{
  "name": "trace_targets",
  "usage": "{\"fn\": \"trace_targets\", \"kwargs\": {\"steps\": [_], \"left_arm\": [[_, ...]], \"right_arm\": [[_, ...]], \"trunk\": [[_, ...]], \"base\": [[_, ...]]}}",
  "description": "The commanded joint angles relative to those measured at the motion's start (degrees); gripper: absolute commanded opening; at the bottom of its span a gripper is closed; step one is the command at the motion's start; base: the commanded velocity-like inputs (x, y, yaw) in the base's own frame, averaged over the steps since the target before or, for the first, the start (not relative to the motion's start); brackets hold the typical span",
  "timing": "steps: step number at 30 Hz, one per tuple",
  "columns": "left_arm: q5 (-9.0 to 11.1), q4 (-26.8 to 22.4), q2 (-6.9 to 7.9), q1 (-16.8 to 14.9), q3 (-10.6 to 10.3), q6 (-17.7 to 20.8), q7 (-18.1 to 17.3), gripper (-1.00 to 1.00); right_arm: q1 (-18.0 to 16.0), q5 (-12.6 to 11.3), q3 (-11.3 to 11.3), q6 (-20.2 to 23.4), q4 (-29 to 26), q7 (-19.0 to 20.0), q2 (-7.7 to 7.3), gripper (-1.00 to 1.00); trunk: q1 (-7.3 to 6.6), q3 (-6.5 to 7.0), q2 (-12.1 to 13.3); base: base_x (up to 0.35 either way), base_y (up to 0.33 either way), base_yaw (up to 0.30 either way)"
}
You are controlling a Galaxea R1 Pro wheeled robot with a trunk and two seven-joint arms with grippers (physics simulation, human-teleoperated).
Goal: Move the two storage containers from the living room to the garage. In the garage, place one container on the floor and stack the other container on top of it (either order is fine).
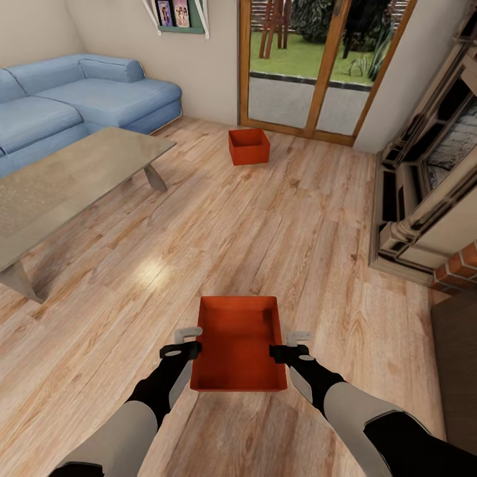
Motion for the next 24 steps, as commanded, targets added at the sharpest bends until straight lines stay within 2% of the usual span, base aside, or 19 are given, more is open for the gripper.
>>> {"fn": "trace_targets", "kwargs": {"steps": [1,3,11,14,15,18,24], "left_arm": [[0.36,-0.11,-0.02,0.01,-0.14,0.37,0.32,1.0],[0.33,-0.11,-0.05,-0.01,-0.17,0.46,0.37,1.0],[0.31,-0.06,-0.05,0.01,-0.35,0.57,0.41,1.0],[0.31,-0.09,-0.02,0.03,-1.92,0.63,0.47,1.0],[0.3,-0.1,-0.01,0.0,-3.94,0.58,0.64,1.0],[0.3,-0.11,0.0,0.02,-5.43,0.58,0.75,1.0],[0.32,-0.11,0.0,0.0,-6.41,0.55,0.91,1.0]], "right_arm": [[-0.03,-0.56,0.52,-0.07,0.02,-0.25,0.0,1.0],[-0.03,-0.54,0.52,-0.05,0.02,-0.23,0.0,1.0],[-0.03,-0.49,0.55,-0.2,0.02,-0.14,0.0,1.0],[-0.03,-0.49,0.53,-0.23,0.02,-0.19,0.0,1.0],[-0.03,-0.49,0.5,-0.26,0.02,-0.17,0.0,1.0],[-0.03,-0.49,0.51,-0.28,0.02,-0.22,0.0,1.0],[-0.03,-0.49,0.48,-0.22,0.02,-0.24,0.0,1.0]], "trunk": [[0.0,-0.03,-0.02],[0.0,-0.03,-0.02],[1.75,-1.47,-3.23],[2.41,-2.01,-4.43],[2.63,-2.19,-4.83],[3.29,-2.73,-6.03],[3.29,-2.73,-6.03]], "base": [[0.0,0.0,0.0],[0.0,0.0,0.0],[0.0,0.0,0.0],[0.0,0.0,0.0],[0.0,0.0,0.0],[0.0,0.0,0.0],[0.0,0.0,0.0]]}}
